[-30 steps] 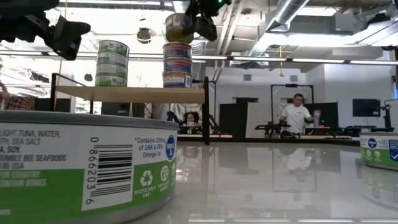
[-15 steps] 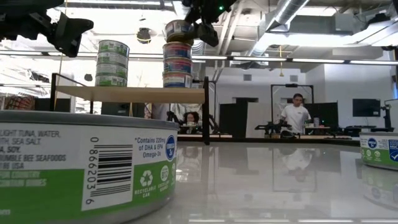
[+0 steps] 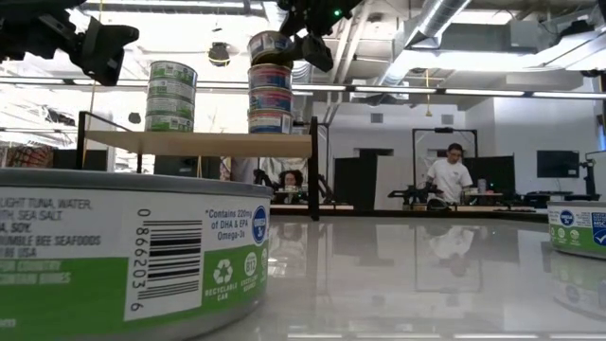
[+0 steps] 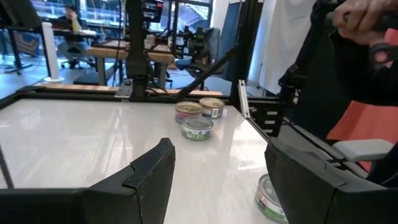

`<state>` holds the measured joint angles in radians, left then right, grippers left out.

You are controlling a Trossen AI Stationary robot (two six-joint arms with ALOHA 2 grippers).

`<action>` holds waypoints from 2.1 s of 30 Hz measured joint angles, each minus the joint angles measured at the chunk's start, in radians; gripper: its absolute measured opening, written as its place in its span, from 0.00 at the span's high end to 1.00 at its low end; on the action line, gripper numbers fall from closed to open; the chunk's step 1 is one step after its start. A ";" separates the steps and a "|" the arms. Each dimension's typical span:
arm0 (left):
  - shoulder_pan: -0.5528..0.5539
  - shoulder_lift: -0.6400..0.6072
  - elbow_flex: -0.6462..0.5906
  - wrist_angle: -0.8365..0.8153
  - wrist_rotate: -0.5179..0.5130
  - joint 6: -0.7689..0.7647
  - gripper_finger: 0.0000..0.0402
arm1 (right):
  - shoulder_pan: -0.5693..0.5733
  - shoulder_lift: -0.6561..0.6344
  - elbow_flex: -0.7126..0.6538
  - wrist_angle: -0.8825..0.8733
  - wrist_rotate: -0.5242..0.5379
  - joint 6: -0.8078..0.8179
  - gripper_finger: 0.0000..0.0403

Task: Stack canned seafood by type on shelf
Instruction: Stack the blue-pink tuna can on top of the other blue-pink tuna cans on the shelf

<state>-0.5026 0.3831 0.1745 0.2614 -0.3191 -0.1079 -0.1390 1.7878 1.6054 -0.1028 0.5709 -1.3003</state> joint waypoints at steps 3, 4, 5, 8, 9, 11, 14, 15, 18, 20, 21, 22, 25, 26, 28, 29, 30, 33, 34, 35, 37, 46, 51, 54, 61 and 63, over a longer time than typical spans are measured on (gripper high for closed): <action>0.000 0.000 0.000 0.009 0.000 -0.003 0.40 | 0.000 0.000 0.000 -0.007 0.000 0.006 0.33; 0.000 0.000 0.002 0.008 0.000 -0.004 0.40 | 0.000 0.000 0.000 -0.009 0.001 0.011 0.32; 0.000 0.000 0.010 -0.004 0.000 -0.005 0.40 | 0.000 0.000 0.000 -0.013 0.002 0.015 0.31; 0.000 0.000 0.045 -0.053 0.000 -0.015 0.40 | 0.000 0.000 0.000 -0.017 0.003 0.017 0.27; 0.000 0.000 0.056 -0.068 0.000 -0.018 0.40 | 0.000 0.000 0.000 -0.017 0.004 0.017 0.26; 0.000 0.000 0.075 -0.093 -0.003 -0.020 0.40 | -0.003 -0.001 0.000 -0.017 0.004 0.017 0.25; 0.000 0.000 0.083 -0.095 -0.008 -0.018 0.40 | -0.008 -0.001 0.000 -0.017 0.004 0.017 0.24; 0.000 0.000 0.083 -0.094 -0.009 -0.018 0.40 | -0.011 -0.001 0.000 -0.018 0.004 0.014 0.24; 0.000 0.000 0.083 -0.094 -0.009 -0.022 0.40 | -0.014 -0.001 0.000 -0.020 0.005 -0.012 0.24; 0.000 0.000 0.083 -0.094 -0.009 -0.029 0.40 | -0.014 -0.001 0.000 -0.020 0.006 -0.039 0.24; 0.000 0.000 0.083 -0.094 -0.010 -0.030 0.40 | -0.014 -0.001 0.000 -0.020 0.006 -0.050 0.24; 0.000 0.000 0.083 -0.094 -0.010 -0.030 0.40 | -0.014 -0.001 0.000 -0.020 0.006 -0.055 0.24; 0.000 0.000 0.083 -0.094 -0.011 -0.026 0.40 | -0.014 -0.001 0.000 -0.020 0.006 -0.058 0.24; 0.000 0.000 0.083 -0.093 -0.011 -0.021 0.40 | -0.014 -0.001 0.000 -0.020 0.006 -0.059 0.24; 0.000 0.000 0.083 -0.093 -0.015 -0.016 0.40 | -0.014 -0.001 0.002 -0.021 0.009 -0.059 0.24; 0.000 0.000 0.083 -0.093 -0.016 -0.014 0.40 | -0.014 -0.001 0.009 -0.026 0.013 -0.059 0.24; 0.000 0.000 0.083 -0.093 -0.016 -0.013 0.40 | -0.013 0.000 0.017 -0.032 0.020 -0.059 0.24; 0.000 0.000 0.083 -0.093 -0.016 -0.012 0.40 | -0.012 0.000 0.040 -0.029 0.025 -0.062 0.24; 0.000 0.000 0.083 -0.093 -0.016 -0.010 0.40 | -0.012 0.000 0.045 -0.029 0.025 -0.061 0.24; 0.000 0.000 0.083 -0.093 -0.016 -0.009 0.40 | -0.014 -0.001 0.048 -0.034 0.025 -0.061 0.24; 0.000 0.000 0.083 -0.094 -0.015 -0.009 0.40 | -0.014 -0.001 0.054 -0.068 0.025 -0.054 0.24; 0.000 0.000 0.083 -0.097 -0.014 -0.005 0.40 | -0.014 0.000 0.055 -0.122 0.041 -0.058 0.24; 0.000 0.000 0.083 -0.093 -0.014 0.000 0.40 | -0.016 0.000 0.055 -0.122 0.060 -0.110 0.24; 0.000 0.000 0.083 -0.093 -0.014 0.001 0.40 | -0.016 0.000 0.055 -0.118 0.063 -0.146 0.24; 0.000 0.000 0.083 -0.092 -0.013 0.013 0.40 | -0.028 0.000 0.056 -0.127 0.061 -0.178 0.24; 0.000 0.000 0.083 -0.092 -0.011 0.017 0.40 | -0.025 0.000 0.056 -0.129 0.060 -0.200 0.24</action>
<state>-0.5022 0.3833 0.2573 0.1697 -0.3297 -0.0912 -0.1637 1.7874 1.6615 -0.2321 0.6308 -1.5003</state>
